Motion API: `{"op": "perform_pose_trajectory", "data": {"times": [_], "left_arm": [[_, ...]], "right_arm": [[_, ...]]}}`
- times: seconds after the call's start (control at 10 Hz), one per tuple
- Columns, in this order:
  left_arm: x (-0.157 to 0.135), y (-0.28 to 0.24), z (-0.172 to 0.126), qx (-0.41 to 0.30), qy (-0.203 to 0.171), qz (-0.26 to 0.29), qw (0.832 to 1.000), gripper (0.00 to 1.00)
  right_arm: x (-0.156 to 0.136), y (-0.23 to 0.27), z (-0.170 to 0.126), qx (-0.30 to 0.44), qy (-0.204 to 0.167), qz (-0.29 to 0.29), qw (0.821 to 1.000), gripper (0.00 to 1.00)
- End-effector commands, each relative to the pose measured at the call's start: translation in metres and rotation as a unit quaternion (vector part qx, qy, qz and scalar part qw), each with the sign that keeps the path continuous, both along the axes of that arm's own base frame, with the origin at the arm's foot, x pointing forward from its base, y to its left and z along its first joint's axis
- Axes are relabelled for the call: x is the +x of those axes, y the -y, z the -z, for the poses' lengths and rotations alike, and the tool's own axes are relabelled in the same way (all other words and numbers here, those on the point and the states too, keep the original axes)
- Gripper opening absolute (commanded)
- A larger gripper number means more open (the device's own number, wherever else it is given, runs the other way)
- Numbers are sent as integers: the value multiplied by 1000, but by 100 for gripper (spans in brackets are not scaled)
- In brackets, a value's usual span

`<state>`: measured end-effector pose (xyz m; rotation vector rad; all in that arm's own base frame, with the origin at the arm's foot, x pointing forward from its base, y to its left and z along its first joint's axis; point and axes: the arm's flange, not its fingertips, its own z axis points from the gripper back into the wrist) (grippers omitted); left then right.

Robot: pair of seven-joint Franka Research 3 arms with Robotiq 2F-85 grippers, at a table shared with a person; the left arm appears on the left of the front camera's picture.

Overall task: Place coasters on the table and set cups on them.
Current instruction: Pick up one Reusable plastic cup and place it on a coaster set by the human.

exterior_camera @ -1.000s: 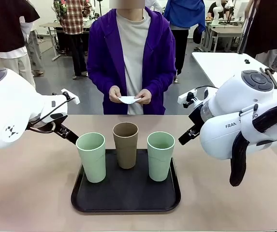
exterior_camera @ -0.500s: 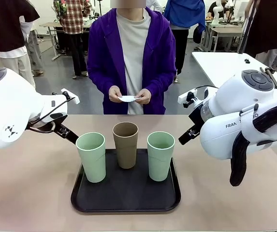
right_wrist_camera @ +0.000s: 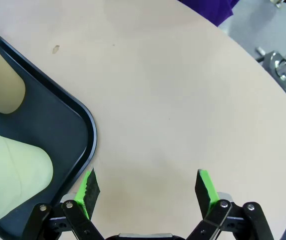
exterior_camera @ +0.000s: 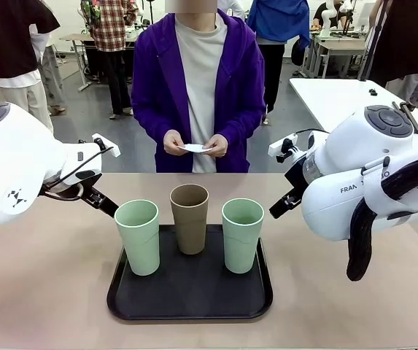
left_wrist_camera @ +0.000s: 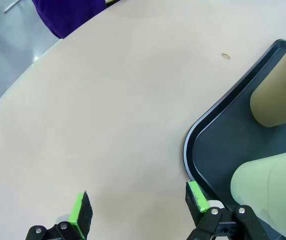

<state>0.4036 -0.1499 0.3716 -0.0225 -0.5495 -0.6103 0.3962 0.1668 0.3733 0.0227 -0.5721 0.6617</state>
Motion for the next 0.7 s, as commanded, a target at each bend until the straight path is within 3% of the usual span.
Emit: {"op": "perform_pose_trajectory", "data": {"times": [0.0,0.1,0.2,0.4,0.6], "left_arm": [[0,0,0,0,0,0,1000,100],[-13,-7,-18,16,13,-15,1000,100],[-29,-11,-41,14,-2,-15,1000,100],[-80,-17,-62,39,-63,-22,997,100],[-122,-23,-69,28,-137,-15,990,100]], "right_arm": [[-4,6,-13,17,-37,17,999,100],[-19,4,-32,-9,-57,13,998,100],[-38,3,-51,-36,-84,22,996,100],[-96,4,-91,-66,-134,35,988,100],[-150,2,-101,-86,-163,49,982,100]]}}
